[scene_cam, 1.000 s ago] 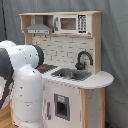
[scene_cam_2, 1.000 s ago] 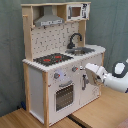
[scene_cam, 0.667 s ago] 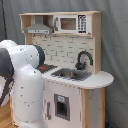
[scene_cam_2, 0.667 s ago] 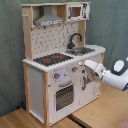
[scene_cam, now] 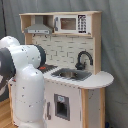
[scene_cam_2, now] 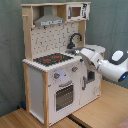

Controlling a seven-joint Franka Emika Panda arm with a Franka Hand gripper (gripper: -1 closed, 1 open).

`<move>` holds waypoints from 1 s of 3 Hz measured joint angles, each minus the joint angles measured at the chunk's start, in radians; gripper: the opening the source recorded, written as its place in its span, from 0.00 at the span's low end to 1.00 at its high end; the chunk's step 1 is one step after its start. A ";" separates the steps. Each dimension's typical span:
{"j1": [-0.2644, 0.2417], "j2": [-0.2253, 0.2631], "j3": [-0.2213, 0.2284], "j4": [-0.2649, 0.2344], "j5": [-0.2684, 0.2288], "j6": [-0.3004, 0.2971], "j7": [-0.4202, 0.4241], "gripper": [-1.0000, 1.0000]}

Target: Play with the kitchen

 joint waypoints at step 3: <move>0.037 -0.020 -0.003 0.171 0.166 -0.130 -0.115 1.00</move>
